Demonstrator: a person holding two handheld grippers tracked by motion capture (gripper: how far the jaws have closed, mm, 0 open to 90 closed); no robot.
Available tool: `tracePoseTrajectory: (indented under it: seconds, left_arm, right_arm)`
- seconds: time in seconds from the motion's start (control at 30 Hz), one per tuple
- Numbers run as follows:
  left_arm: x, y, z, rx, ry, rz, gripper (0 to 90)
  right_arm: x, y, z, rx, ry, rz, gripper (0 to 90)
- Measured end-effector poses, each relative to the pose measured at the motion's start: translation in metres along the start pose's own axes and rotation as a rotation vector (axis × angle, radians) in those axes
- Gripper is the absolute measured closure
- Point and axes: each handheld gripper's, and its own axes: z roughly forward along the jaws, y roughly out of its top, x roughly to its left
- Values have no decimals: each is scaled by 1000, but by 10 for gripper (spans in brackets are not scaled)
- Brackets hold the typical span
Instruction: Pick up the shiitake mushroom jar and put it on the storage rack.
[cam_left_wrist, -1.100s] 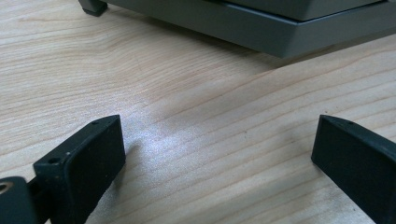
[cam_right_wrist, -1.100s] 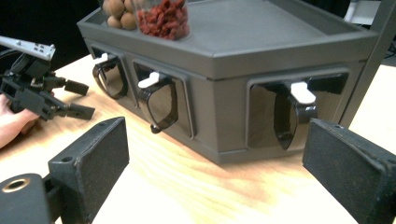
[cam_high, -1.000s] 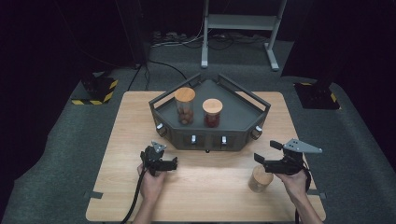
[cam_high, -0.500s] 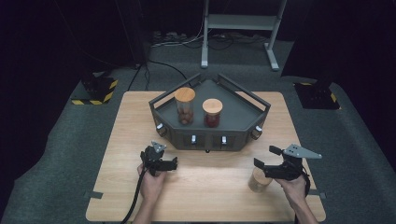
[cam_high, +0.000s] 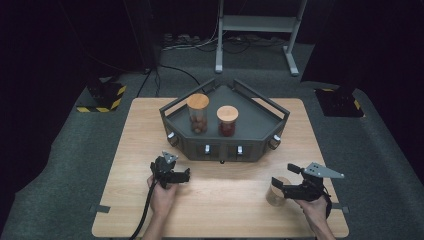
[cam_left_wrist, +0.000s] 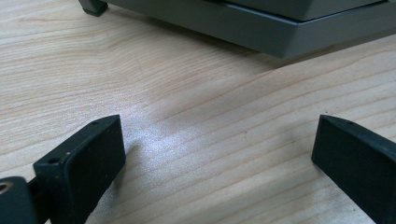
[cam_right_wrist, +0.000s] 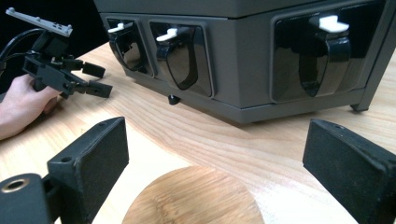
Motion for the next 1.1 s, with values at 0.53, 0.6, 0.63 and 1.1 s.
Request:
tracePoseTrajectory:
  seconds: [0.53,0.6,0.63,1.1]
  left_arm:
    - [0,0,0,0,0,0,26]
    - [0,0,0,0,0,0,26]
    - [0,0,0,0,0,0,26]
    - [0,0,0,0,0,0,26]
  right_arm:
    - [9,-18,-1,24,5,-41,65]
    - [9,-21,-1,27,2,-40,65]
    - [9,-23,-1,29,-2,-42,65]
    - [15,-39,6,72,-19,-81,93]
